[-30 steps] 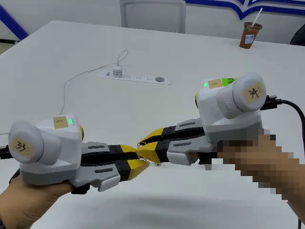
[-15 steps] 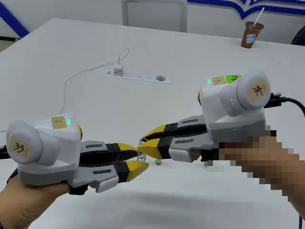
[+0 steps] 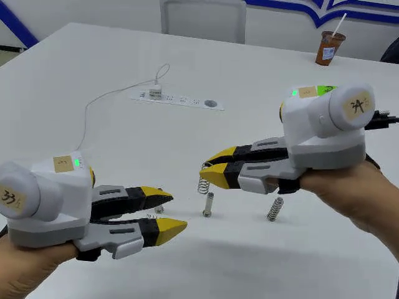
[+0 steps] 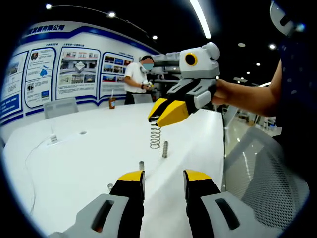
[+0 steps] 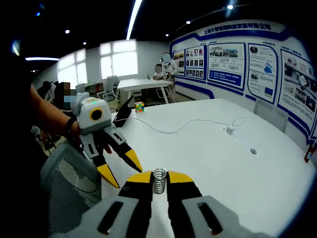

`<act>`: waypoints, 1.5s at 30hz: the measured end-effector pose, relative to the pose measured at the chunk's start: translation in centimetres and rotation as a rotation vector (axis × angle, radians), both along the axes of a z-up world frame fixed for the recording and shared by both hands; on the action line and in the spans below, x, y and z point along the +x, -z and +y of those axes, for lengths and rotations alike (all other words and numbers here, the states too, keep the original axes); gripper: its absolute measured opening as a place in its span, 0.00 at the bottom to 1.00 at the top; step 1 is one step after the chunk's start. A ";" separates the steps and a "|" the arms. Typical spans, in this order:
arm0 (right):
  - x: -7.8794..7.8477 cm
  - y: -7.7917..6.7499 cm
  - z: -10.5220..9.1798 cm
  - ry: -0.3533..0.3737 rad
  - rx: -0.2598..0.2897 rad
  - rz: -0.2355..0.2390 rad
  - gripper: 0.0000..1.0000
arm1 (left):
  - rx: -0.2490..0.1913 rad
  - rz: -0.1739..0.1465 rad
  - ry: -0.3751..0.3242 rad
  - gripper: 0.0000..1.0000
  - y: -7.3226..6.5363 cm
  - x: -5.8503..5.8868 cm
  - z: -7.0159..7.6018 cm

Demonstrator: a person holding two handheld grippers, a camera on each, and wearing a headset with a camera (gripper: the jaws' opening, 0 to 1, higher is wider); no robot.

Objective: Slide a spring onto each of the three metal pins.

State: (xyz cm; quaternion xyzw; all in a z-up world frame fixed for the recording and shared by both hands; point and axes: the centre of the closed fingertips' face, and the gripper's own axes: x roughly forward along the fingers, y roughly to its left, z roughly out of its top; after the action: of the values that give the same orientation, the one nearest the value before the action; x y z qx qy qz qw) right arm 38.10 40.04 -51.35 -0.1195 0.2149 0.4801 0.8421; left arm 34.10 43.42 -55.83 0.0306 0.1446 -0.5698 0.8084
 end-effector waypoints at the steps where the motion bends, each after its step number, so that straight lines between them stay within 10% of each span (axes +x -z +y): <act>1: 0.2 0.0 -0.2 0.006 0.003 0.001 0.12 | 0.000 0.001 -0.002 0.34 0.0 0.0 0.1; 20: 3.1 5.3 -1.8 0.082 -0.059 0.016 0.12 | 0.010 0.010 -0.048 0.43 0.2 0.1 1.5; 45: 4.1 7.2 -2.1 0.090 -0.057 0.045 0.12 | 0.027 0.015 -0.072 0.43 0.4 0.2 2.0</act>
State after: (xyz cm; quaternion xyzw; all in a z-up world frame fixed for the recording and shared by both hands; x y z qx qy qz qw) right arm 42.18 37.98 -58.59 -0.1229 0.2523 0.4380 0.8540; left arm 34.26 45.39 -56.21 0.0319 0.1594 -0.5384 0.8269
